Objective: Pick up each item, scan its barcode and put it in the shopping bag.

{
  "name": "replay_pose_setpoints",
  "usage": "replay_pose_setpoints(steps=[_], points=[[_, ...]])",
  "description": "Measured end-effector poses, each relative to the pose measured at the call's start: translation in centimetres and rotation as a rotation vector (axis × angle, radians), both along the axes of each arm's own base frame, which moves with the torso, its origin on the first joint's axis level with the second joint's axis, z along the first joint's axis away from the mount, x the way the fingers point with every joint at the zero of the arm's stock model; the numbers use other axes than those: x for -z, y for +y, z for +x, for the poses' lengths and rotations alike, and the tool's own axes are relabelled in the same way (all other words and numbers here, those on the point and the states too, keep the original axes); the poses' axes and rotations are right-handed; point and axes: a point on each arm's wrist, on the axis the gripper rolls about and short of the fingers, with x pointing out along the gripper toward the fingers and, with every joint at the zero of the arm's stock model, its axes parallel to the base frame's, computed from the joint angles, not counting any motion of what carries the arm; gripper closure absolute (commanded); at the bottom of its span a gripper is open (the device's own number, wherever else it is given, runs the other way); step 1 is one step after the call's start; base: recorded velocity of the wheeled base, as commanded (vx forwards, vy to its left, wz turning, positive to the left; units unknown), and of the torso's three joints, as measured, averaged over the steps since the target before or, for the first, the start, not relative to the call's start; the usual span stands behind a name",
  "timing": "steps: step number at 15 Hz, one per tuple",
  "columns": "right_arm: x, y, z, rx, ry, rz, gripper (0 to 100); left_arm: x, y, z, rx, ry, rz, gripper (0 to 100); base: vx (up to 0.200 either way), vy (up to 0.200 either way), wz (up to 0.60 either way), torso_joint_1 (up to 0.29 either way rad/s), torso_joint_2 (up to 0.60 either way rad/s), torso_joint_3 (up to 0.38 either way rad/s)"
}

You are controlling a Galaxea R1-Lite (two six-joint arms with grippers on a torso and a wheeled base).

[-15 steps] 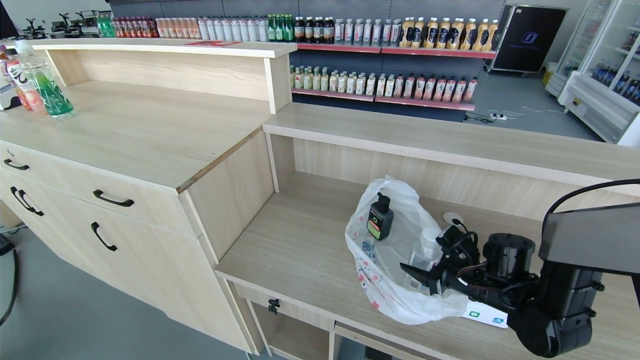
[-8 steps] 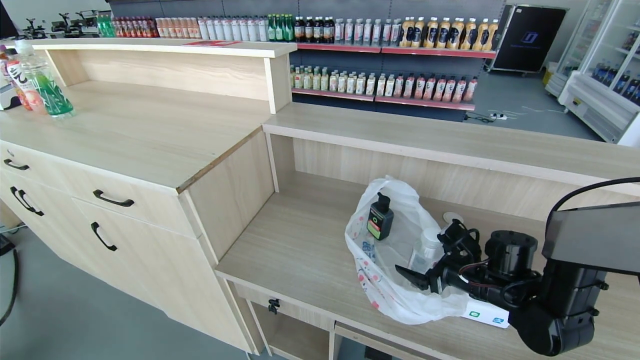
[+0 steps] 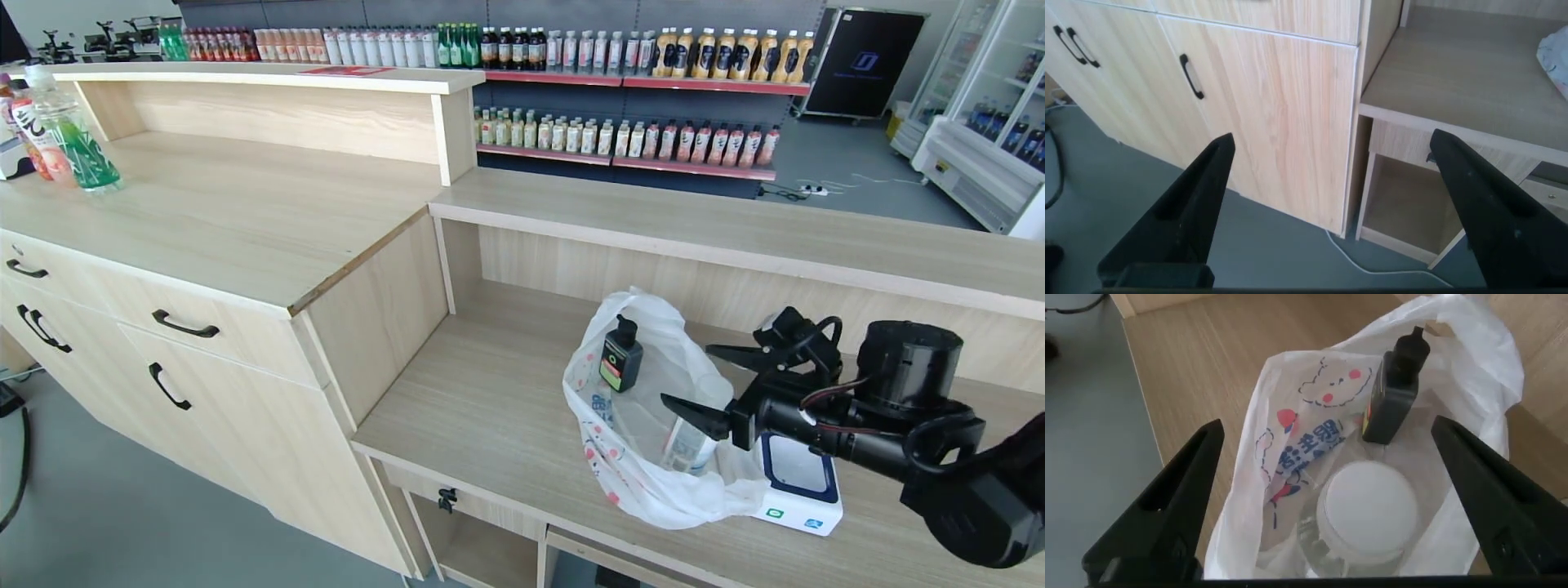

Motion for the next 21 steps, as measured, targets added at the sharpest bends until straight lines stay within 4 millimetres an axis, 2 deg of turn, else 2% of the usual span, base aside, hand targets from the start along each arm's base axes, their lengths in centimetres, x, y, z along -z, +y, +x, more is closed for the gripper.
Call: replay_pose_setpoints(steps=[5,7,9,11,14,17,19,21], points=[[-7.4,-3.4,-4.6,0.104,-0.158,-0.026,0,0.0,0.0,0.0,0.0,0.0,0.0,0,0.0,0.0,-0.12,-0.023,0.05,0.03],[-10.1,-4.6,-5.7,0.141,-0.208,-0.083,0,0.0,0.0,0.0,0.0,0.0,0.0,0,0.0,0.0,-0.6,-0.146,0.34,0.193],[-14.1,-5.1,-6.4,0.166,-0.241,-0.103,0,0.0,0.0,0.0,0.001,0.0,0.0,0,0.0,0.0,-0.6,-0.139,0.38,0.21],[-17.5,-5.5,-7.5,0.251,-0.186,-0.131,0,0.0,0.0,0.0,0.0,0.0,0.0,0,0.0,0.0,-0.6,-0.154,0.39,0.217],[-20.7,-6.6,-11.6,0.403,-0.109,-0.123,0,0.0,0.0,0.0,0.0,0.0,0.0,0,0.0,0.0,-0.6,-0.191,0.46,0.279],[-20.8,-7.8,-16.6,0.572,-0.055,-0.111,0,0.0,0.0,0.0,0.0,0.0,0.0,0,0.0,0.0,-0.4,-0.207,0.55,0.338],[-20.2,-8.1,-19.6,0.663,-0.034,-0.009,0,0.0,0.0,0.0,0.0,0.0,0.0,0,0.0,0.0,0.0,-0.11,0.31,0.185],[-17.4,-8.1,-22.2,0.715,0.012,0.055,0,0.0,0.0,0.0,0.0,0.0,0.0,0,0.0,0.0,0.0,-0.034,0.1,0.066]])
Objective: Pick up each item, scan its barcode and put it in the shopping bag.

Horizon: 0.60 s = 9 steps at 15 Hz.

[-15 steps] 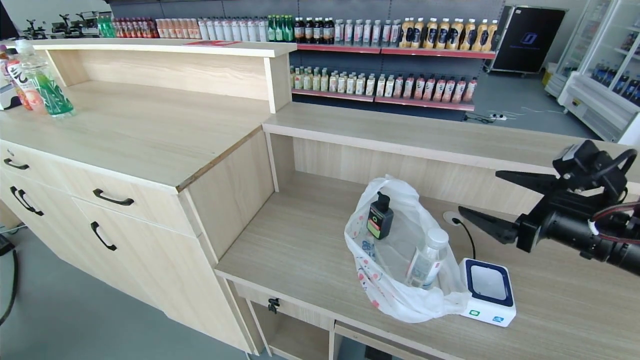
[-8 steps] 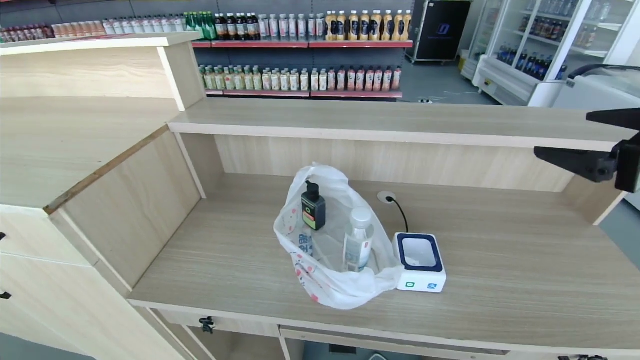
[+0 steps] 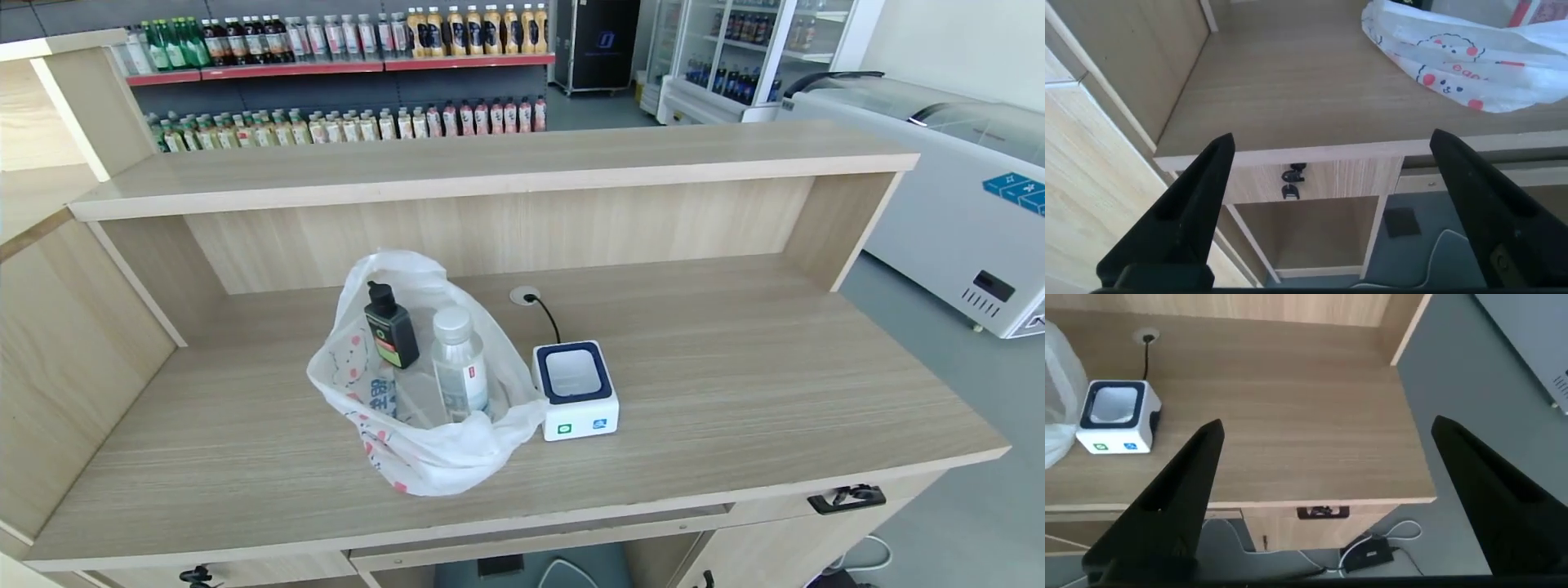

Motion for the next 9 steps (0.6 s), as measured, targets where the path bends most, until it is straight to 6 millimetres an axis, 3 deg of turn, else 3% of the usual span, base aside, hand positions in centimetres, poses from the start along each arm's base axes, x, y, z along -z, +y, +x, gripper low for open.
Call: replay_pose_setpoints(steps=[2,7,9], points=[[4.0,0.0,-1.8,0.056,0.042,0.013,0,0.0,0.0,0.0,0.0,0.0,0.0,0,0.0,0.0,0.0,0.0,0.0,0.0],[16.3,0.1,-4.7,0.083,0.054,-0.008,0,0.0,0.0,0.0,0.0,0.0,0.0,0,0.0,0.0,0.0,0.0,0.0,0.0],[19.6,0.1,-6.3,0.072,0.072,-0.004,0,0.0,0.0,0.0,0.0,0.0,0.0,0,0.0,0.0,0.0,0.0,0.0,0.0]])
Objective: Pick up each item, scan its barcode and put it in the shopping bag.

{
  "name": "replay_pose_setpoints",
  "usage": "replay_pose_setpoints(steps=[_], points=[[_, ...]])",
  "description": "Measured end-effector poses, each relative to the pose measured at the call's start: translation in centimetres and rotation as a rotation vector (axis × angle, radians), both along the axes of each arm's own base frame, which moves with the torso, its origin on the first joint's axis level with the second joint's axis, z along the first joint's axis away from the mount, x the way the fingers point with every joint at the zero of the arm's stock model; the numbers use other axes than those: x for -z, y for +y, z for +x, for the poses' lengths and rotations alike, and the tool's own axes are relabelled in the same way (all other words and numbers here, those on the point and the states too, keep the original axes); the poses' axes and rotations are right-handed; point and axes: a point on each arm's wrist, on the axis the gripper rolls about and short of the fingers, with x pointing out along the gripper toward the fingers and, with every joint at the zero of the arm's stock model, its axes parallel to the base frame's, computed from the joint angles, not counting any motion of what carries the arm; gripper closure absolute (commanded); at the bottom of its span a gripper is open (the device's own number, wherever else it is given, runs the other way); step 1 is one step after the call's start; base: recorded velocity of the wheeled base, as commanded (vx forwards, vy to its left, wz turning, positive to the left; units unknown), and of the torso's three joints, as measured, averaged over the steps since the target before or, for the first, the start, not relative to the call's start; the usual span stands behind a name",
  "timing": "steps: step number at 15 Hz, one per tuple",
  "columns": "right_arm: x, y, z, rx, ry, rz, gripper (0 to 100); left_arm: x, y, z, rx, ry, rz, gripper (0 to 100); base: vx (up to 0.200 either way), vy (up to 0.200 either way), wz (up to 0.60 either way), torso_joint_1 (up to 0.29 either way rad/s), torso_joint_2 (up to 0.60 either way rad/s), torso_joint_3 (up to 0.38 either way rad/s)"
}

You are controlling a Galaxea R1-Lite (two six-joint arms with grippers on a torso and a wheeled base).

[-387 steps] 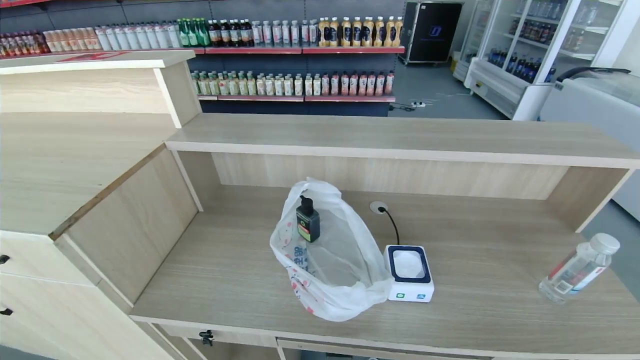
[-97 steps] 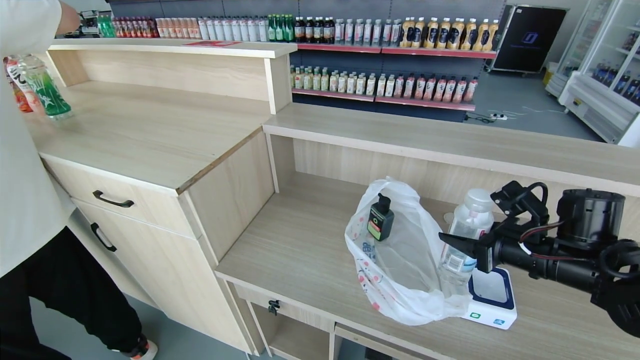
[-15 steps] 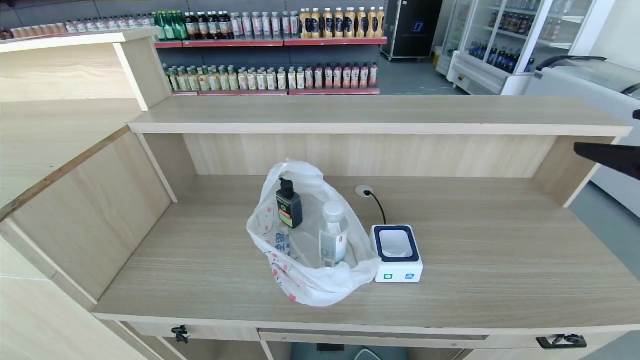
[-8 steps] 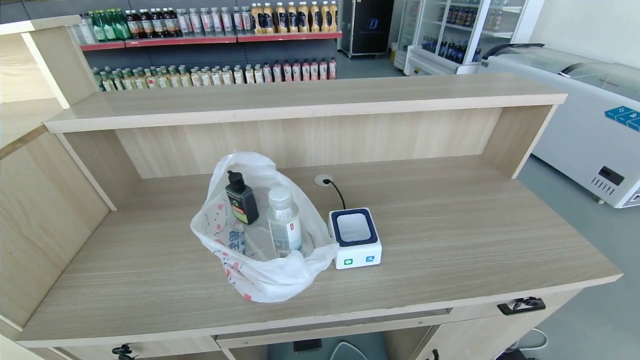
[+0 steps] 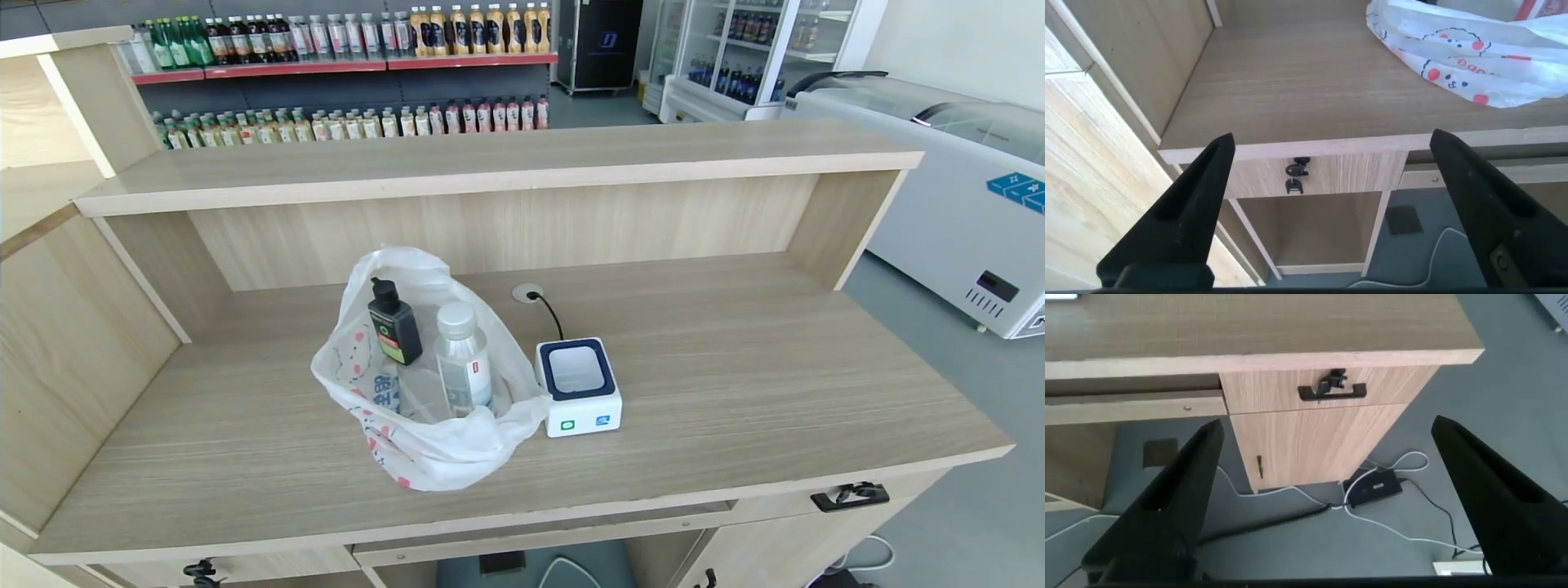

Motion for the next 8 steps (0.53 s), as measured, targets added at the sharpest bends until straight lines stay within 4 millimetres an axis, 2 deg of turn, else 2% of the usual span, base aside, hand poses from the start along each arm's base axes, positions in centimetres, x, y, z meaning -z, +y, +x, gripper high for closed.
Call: replay_pose_setpoints(steps=[4,8], points=[[1.0,-0.1,-1.5,0.017,-0.163,0.057,0,0.0,0.0,0.0,0.0,0.0,0.0,0,0.0,0.0,0.0,0.0,0.0,0.0],[1.3,-0.1,-1.8,0.046,-0.199,0.067,0,0.0,0.0,0.0,0.0,0.0,0.0,0,0.0,0.0,0.0,0.0,0.0,0.0]])
